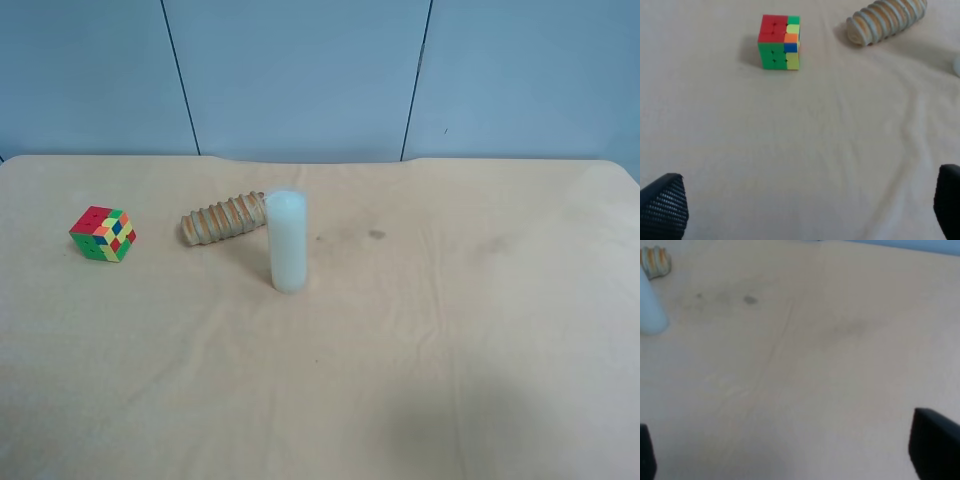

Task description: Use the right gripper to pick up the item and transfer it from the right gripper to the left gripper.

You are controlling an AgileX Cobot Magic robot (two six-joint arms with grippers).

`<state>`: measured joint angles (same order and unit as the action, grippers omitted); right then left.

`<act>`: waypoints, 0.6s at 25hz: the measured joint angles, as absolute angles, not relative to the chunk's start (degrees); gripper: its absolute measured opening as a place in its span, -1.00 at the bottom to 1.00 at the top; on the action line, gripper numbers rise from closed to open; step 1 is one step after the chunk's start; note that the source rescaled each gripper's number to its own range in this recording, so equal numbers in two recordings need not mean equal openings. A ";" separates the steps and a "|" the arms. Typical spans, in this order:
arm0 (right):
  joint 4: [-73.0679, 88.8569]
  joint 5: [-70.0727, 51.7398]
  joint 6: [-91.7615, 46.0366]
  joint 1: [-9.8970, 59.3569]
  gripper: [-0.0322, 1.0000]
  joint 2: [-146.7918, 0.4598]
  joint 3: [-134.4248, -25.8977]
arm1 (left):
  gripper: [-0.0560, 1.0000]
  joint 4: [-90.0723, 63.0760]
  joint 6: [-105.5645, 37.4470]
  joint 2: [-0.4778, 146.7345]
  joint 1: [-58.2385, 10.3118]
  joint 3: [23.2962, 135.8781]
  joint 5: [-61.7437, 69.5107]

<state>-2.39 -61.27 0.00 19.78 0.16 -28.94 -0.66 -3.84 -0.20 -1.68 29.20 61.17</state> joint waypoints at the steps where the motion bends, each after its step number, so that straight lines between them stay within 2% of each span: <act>1: -2.39 -61.27 0.00 19.78 1.00 0.16 -28.94 | 0.99 -0.66 -3.79 -0.20 -1.68 29.20 60.90; 6: -2.39 -61.27 0.00 18.46 1.00 0.16 -28.94 | 0.99 -0.68 -3.73 -0.20 -1.68 29.20 60.52; 15: -2.39 -61.27 0.00 5.08 1.00 0.16 -28.94 | 0.99 -0.72 -3.57 -0.20 -1.68 29.20 60.52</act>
